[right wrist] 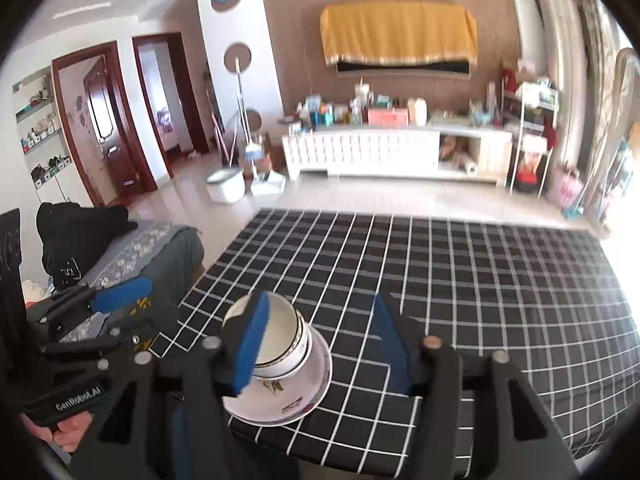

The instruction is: Organize plates and bowls

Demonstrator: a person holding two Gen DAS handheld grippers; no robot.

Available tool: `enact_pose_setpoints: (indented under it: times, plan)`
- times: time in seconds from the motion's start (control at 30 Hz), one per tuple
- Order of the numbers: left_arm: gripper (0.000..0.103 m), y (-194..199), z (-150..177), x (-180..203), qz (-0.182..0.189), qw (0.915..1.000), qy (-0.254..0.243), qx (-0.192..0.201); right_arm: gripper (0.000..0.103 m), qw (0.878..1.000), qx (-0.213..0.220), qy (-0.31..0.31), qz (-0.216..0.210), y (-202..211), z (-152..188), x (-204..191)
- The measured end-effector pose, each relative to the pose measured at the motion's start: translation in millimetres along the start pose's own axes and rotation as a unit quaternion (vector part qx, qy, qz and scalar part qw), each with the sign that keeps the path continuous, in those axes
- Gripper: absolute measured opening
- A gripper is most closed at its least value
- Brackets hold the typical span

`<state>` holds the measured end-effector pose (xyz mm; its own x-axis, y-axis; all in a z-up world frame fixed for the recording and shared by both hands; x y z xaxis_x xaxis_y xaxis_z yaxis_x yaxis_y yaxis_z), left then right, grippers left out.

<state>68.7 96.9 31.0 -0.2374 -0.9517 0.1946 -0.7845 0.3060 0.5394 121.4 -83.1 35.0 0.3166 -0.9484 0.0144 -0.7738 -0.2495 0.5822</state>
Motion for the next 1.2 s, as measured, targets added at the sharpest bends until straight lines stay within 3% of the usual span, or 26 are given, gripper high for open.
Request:
enact_pose_setpoints:
  times: [0.2, 0.27, 0.33, 0.47, 0.6, 0.77, 0.9, 1.2]
  plan:
    - [0.048, 27.4, 3.9, 28.9, -0.009, 0.9984, -0.036, 0.044, 0.066, 0.999, 0.049, 0.005, 0.022, 42.0, 8.7, 8.2]
    - [0.054, 37.1, 7.7, 35.6, -0.01, 0.9981, -0.031, 0.053, 0.078, 0.997, 0.067, 0.002, 0.036, 54.9, 12.6, 12.3]
    - [0.071, 43.7, 9.7, 38.6, -0.008, 0.9975, -0.027, 0.065, 0.083, 0.995, 0.09, 0.005, 0.048, 72.1, 19.1, 15.0]
    - [0.079, 53.0, 15.6, 46.7, -0.007, 0.9961, -0.032, 0.082, 0.09, 0.988, 0.13, 0.019, 0.085, 96.1, 25.2, 15.8]
    - [0.086, 61.8, 19.9, 56.8, 0.003, 0.9952, -0.035, 0.091, 0.103, 0.987, 0.137, 0.012, 0.086, 104.3, 33.5, 21.3]
    - [0.089, 76.4, 29.9, 76.2, 0.002, 0.9941, -0.052, 0.095, 0.103, 0.987, 0.13, 0.002, 0.089, 108.8, 43.3, 30.2]
    - [0.103, 83.4, 35.2, 84.3, -0.004, 0.9935, -0.052, 0.101, 0.103, 0.984, 0.141, 0.01, 0.108, 117.5, 51.6, 30.1]
    - [0.103, 87.5, 44.2, 98.9, -0.022, 0.9934, -0.057, 0.097, 0.103, 0.985, 0.143, 0.012, 0.095, 130.9, 66.3, 29.4]
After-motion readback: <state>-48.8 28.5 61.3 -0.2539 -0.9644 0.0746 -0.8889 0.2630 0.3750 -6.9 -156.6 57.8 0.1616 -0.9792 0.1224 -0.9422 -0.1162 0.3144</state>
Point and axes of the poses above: each gripper's, at about its wrist camera, not at the fingertips, and y roughly against the way its jaws point, x to its right, z to its underside, the point moved 2 cm from there along -y, roughly the way its jaws point, and after that the axes turned 13 degrees about z, right-handed, at the moved point
